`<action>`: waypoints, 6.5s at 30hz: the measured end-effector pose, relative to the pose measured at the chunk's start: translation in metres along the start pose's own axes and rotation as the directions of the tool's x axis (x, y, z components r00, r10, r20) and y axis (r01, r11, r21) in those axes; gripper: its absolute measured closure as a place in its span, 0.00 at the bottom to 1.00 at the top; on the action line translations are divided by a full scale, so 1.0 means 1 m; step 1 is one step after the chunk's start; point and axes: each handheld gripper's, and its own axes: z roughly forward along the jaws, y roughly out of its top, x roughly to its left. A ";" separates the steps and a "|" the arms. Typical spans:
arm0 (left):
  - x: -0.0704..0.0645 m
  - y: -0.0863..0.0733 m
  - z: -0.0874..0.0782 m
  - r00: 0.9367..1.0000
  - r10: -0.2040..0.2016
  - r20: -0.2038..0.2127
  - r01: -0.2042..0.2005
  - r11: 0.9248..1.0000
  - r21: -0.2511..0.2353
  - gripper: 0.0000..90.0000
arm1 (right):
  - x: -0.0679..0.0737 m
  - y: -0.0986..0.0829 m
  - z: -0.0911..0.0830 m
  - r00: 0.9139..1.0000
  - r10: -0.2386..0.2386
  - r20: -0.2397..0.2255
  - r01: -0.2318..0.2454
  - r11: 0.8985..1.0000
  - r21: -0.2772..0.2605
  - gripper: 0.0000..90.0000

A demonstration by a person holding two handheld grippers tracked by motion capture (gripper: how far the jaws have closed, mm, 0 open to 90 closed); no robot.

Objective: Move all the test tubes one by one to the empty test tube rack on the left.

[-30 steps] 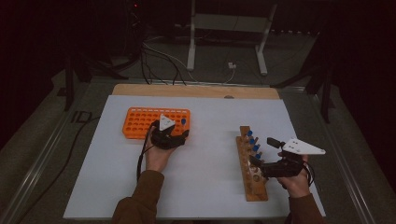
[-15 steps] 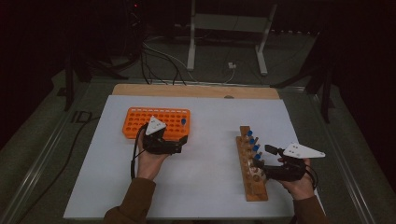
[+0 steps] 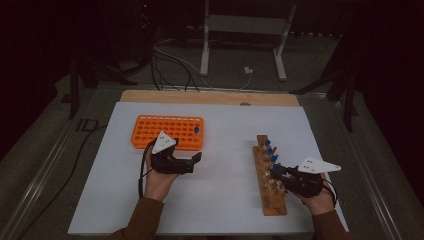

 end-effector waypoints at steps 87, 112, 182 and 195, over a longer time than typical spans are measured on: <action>-0.112 0.017 0.050 0.940 0.259 0.223 -0.265 0.964 -0.003 0.71 | 0.042 0.088 0.040 0.993 0.009 -0.122 -0.014 0.999 -0.036 0.85; -0.100 0.015 0.049 0.951 0.245 0.188 -0.251 0.968 0.013 0.86 | 0.030 0.082 0.028 0.997 0.053 -0.061 -0.059 0.993 -0.101 0.16; 0.025 0.022 0.036 0.977 0.142 -0.161 -0.145 0.989 -0.002 0.86 | 0.007 0.035 0.003 0.995 0.080 0.064 -0.071 0.990 -0.122 0.01; 0.039 0.013 0.054 0.975 0.106 -0.195 -0.103 0.994 0.026 0.85 | 0.007 0.034 0.002 0.995 0.082 0.060 -0.074 0.990 -0.124 0.01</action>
